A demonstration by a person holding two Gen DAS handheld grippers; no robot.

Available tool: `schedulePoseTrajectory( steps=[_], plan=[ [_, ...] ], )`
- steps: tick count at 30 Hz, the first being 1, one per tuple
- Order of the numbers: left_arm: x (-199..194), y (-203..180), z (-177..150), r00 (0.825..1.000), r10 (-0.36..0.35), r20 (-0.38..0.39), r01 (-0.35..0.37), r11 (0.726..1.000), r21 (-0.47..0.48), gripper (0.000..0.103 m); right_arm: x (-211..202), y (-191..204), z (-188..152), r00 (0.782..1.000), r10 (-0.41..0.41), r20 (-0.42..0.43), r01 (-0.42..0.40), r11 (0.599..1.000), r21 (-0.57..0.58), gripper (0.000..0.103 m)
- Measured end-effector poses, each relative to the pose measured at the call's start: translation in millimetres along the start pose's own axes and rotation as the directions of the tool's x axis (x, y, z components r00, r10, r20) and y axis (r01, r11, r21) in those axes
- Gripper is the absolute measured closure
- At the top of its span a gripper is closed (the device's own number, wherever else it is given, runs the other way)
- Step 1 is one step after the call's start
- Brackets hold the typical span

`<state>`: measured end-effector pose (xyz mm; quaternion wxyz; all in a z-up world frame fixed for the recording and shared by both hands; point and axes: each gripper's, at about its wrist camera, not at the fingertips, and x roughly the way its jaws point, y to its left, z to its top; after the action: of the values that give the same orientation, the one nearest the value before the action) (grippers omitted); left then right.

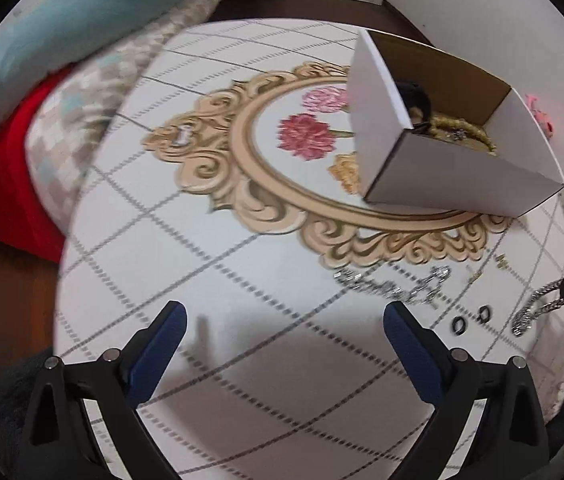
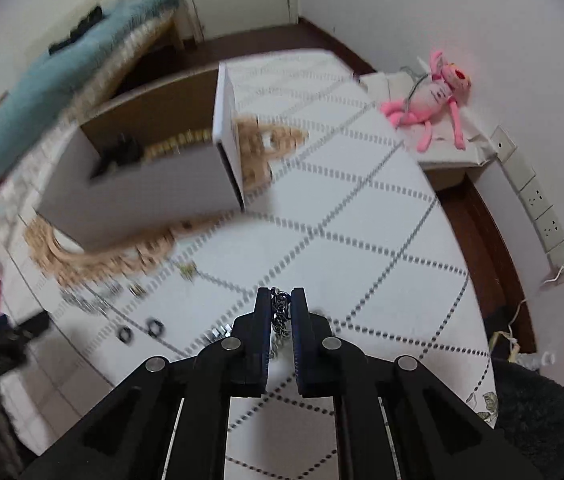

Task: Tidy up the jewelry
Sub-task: 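Grasp the silver necklace chain with the left tool while the right tool grasps the chain bracelet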

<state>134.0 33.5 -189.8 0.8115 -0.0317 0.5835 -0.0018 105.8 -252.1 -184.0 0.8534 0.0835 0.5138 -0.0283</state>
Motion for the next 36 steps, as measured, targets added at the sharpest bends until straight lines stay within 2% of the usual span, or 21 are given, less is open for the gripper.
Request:
schedulePoseTrajectory(
  steps=[1, 2, 3, 7, 8, 9, 10, 11, 12, 18, 23, 28, 30, 33, 35, 36],
  plan=[
    [3, -1, 2, 1.000, -0.017, -0.011, 0.017, 1.000, -0.002, 0.020, 0, 0, 2, 1.000, 0.002, 0.000, -0.002, 1.000, 0.003, 0.093],
    [9, -4, 5, 0.999, -0.035, -0.033, 0.035, 0.999, -0.001, 0.025, 1, 1, 3, 1.000, 0.001, -0.006, -0.001, 1.000, 0.002, 0.093],
    [12, -6, 6, 0.998, -0.048, -0.045, 0.048, 0.999, -0.002, 0.026, 3, -1, 4, 1.000, 0.001, -0.007, -0.001, 1.000, 0.010, 0.093],
    [13, -22, 10, 0.999, -0.029, -0.024, 0.031, 0.998, 0.059, 0.033, 8, -6, 2, 1.000, -0.002, -0.025, 0.003, 0.999, 0.033, 0.093],
    [12, -26, 10, 0.999, -0.041, -0.010, 0.041, 0.996, 0.076, 0.041, 10, -7, 1, 1.000, -0.002, -0.032, 0.003, 0.999, 0.039, 0.093],
    [11, -29, 10, 0.999, -0.047, -0.004, 0.047, 0.995, 0.088, 0.045, 11, -7, 0, 0.999, -0.001, -0.036, 0.003, 0.999, 0.043, 0.093],
    [9, -34, 10, 0.998, -0.062, 0.002, 0.062, 0.992, 0.106, 0.061, 12, -8, 0, 0.999, -0.003, -0.039, 0.005, 0.999, 0.043, 0.093],
    [7, -38, 10, 0.996, -0.094, 0.001, 0.093, 0.988, 0.121, 0.089, 13, -9, -1, 0.999, -0.006, -0.044, 0.008, 0.999, 0.043, 0.093],
    [7, -40, 11, 0.994, -0.106, -0.006, 0.105, 0.987, 0.123, 0.099, 15, -9, -2, 0.999, -0.005, -0.047, 0.007, 0.999, 0.047, 0.093],
    [1, -37, 9, 0.993, -0.121, 0.008, 0.120, 0.987, 0.104, 0.103, 7, -7, -2, 0.999, 0.009, -0.031, -0.008, 0.999, 0.041, 0.093],
    [-27, -24, 5, 0.987, -0.153, 0.053, 0.148, 0.985, 0.088, 0.103, -11, -6, 4, 0.999, 0.044, 0.003, -0.044, 0.998, 0.045, 0.093],
    [-47, -11, 13, 0.976, -0.197, 0.088, 0.193, 0.980, 0.056, 0.103, -26, -5, 11, 0.996, 0.091, 0.026, -0.092, 0.994, 0.058, 0.093],
    [-45, -5, 16, 0.969, -0.236, 0.079, 0.234, 0.972, 0.031, 0.101, -31, -6, 14, 0.993, 0.111, 0.035, -0.113, 0.991, 0.068, 0.093],
    [-21, 1, 19, 0.966, -0.257, 0.015, 0.257, 0.966, -0.034, 0.094, -32, -6, 17, 0.992, 0.117, 0.036, -0.120, 0.990, 0.072, 0.093],
    [-6, -2, 17, 0.973, -0.231, -0.025, 0.230, 0.972, -0.043, 0.065, -29, -8, 16, 0.992, 0.123, 0.027, -0.125, 0.989, 0.081, 0.093],
    [-1, -3, 16, 0.972, -0.232, -0.032, 0.231, 0.972, -0.041, 0.064, -27, -9, 15, 0.992, 0.126, 0.021, -0.127, 0.988, 0.087, 0.093]
  ],
)
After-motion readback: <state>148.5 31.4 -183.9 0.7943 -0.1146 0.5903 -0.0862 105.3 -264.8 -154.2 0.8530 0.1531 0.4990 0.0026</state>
